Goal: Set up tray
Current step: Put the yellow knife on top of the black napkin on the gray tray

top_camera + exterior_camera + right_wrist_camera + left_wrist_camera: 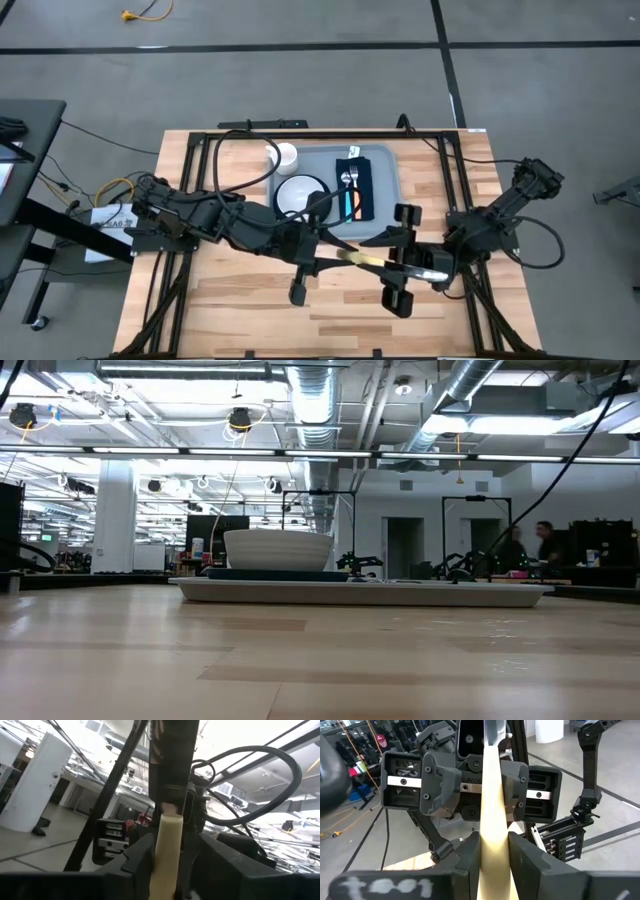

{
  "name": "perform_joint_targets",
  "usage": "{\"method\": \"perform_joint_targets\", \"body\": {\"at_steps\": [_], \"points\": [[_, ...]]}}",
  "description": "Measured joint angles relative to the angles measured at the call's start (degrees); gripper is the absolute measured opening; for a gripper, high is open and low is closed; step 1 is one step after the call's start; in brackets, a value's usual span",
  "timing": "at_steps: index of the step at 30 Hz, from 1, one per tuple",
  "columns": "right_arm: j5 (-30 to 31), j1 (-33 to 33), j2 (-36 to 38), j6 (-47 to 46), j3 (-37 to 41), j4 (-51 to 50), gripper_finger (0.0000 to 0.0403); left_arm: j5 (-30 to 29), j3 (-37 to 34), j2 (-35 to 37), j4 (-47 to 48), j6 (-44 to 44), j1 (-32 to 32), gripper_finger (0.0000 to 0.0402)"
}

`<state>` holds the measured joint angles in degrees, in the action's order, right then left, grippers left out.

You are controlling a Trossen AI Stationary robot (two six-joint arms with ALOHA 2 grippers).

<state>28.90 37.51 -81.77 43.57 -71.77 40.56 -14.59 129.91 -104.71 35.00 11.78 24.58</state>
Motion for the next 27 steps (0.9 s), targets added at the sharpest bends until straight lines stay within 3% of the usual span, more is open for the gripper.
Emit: {"method": "perform_joint_targets", "body": {"at_steps": [15,27], "points": [[10.2,4.4,0.0,6.3,0.0,0.2,0.0165,0.5,0.0,0.0,0.0,0.0,0.0,0.0071],[10.5,5.5,0.1,6.5,0.0,0.1,0.0160,0.8,0.0,0.0,0.0,0.0,0.1,0.0071]]}}
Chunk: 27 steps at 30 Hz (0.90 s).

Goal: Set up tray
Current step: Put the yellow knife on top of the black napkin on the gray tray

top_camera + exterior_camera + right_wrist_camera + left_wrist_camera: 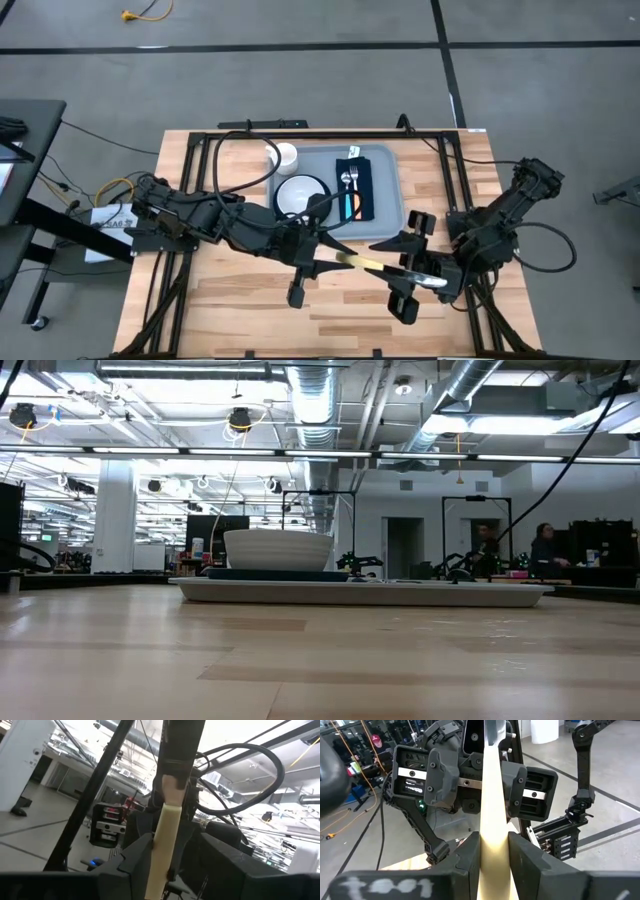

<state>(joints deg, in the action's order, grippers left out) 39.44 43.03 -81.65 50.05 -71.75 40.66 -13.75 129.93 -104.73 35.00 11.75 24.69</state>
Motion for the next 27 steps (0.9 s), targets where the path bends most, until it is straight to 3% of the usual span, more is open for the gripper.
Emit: {"method": "perform_joint_targets", "body": {"at_steps": [27], "points": [[-2.8,-1.7,0.0,-0.5,0.0,0.9,0.0121,-0.7,0.1,0.0,-0.1,0.2,-0.1,0.0071]]}}
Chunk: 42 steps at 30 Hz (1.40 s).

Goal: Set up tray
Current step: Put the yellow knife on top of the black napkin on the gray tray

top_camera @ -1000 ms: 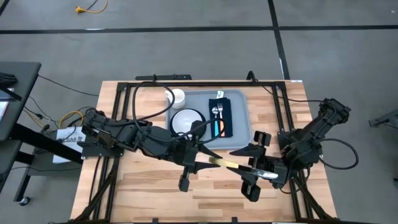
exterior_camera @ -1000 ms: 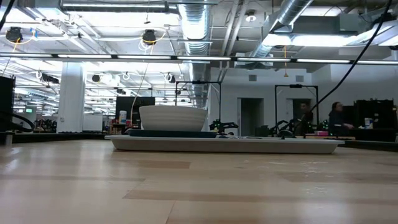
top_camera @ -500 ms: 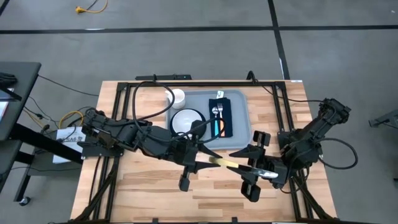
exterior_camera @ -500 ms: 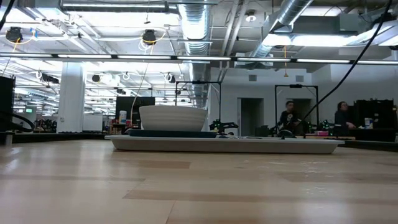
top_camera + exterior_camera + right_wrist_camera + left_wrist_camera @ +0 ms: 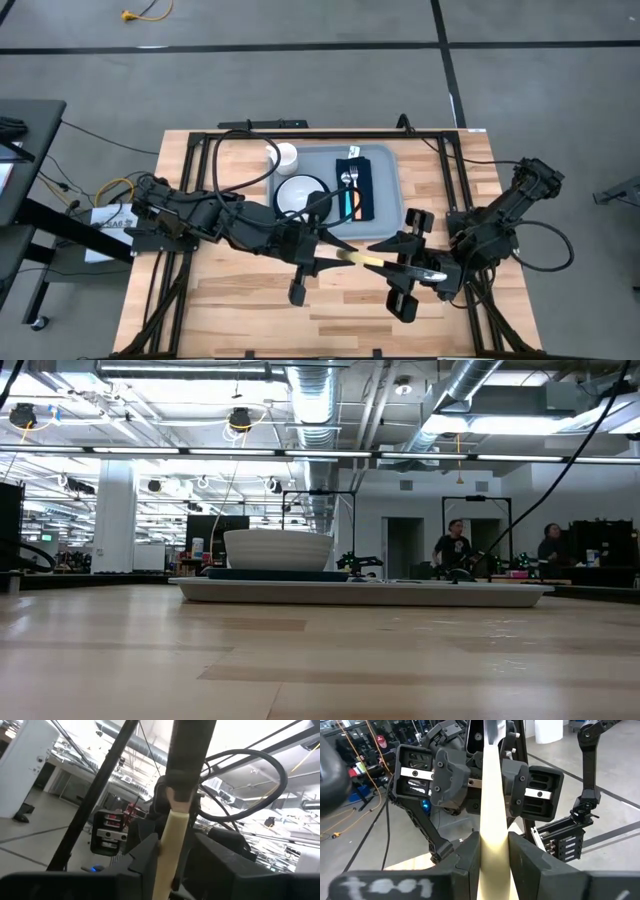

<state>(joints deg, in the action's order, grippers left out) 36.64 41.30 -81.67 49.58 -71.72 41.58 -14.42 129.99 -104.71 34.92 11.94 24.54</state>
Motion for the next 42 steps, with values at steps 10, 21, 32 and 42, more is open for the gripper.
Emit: {"method": "perform_joint_targets", "body": {"at_steps": [10,21,32,42], "points": [[-2.4,-0.5,-0.1,-0.7,0.0,-0.1,0.0028,0.0,0.0,0.0,-0.1,0.8,0.0,0.0071],[-2.2,-0.5,-0.1,-1.2,0.0,-0.1,0.0030,0.0,0.0,0.0,0.1,0.3,0.0,0.0080],[-1.8,-0.6,-0.1,-1.0,0.0,0.0,0.0032,0.0,0.1,0.0,-0.8,-0.8,0.3,0.0129],[1.3,-1.1,0.9,-1.4,0.0,-0.4,0.0032,0.6,5.0,0.5,4.1,-2.4,1.7,0.0201]]}}
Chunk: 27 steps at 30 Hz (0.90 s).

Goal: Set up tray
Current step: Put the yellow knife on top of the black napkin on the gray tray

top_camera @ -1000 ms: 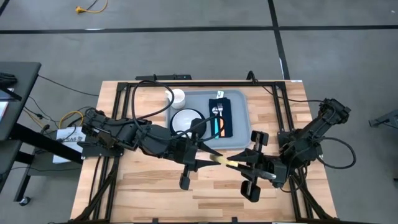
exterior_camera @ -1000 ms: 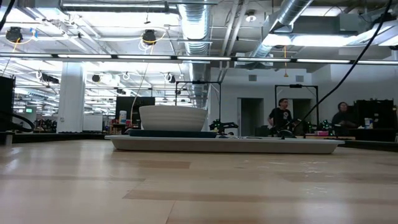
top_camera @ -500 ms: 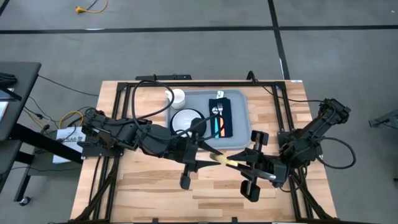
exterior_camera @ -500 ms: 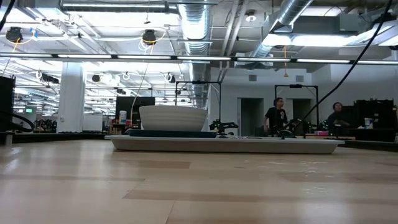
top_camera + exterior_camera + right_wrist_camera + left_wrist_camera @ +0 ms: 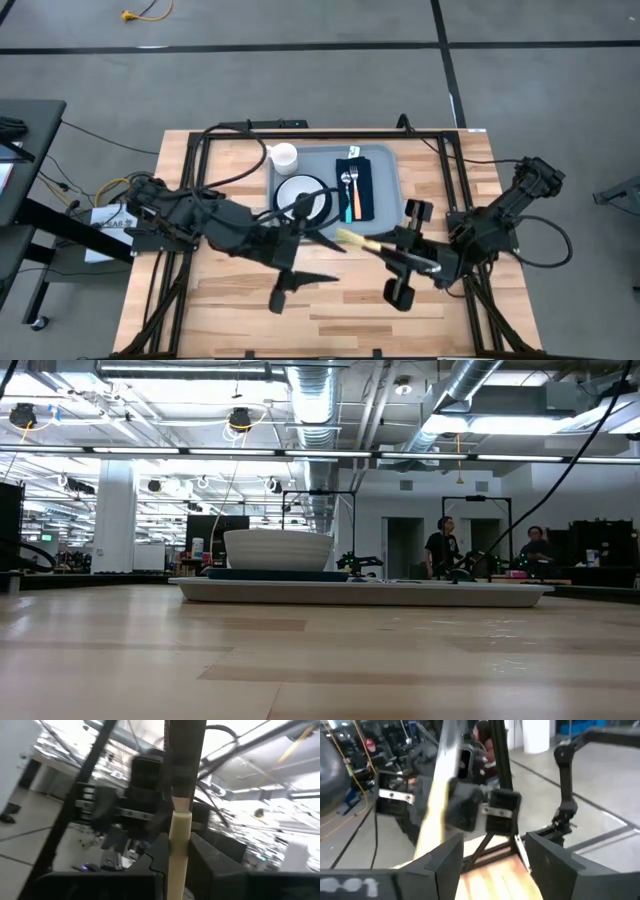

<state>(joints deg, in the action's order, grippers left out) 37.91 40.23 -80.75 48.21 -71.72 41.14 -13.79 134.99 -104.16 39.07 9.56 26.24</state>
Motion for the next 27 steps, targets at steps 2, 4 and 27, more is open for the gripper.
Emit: {"method": "perform_joint_targets", "body": {"at_steps": [2,4,27], "points": [[0.9,-0.2,0.1,0.0,0.0,0.1,0.0030,-1.0,-0.1,0.4,1.5,0.0,0.6,0.0209],[1.9,-0.5,0.1,-0.1,0.0,-0.2,0.0030,-3.0,-0.1,0.7,2.8,0.2,0.9,0.0213],[-2.6,-32.7,10.9,-73.1,-5.0,-67.9,0.0030,-9.1,-0.2,4.9,28.4,-12.7,1.9,0.0214]]}}
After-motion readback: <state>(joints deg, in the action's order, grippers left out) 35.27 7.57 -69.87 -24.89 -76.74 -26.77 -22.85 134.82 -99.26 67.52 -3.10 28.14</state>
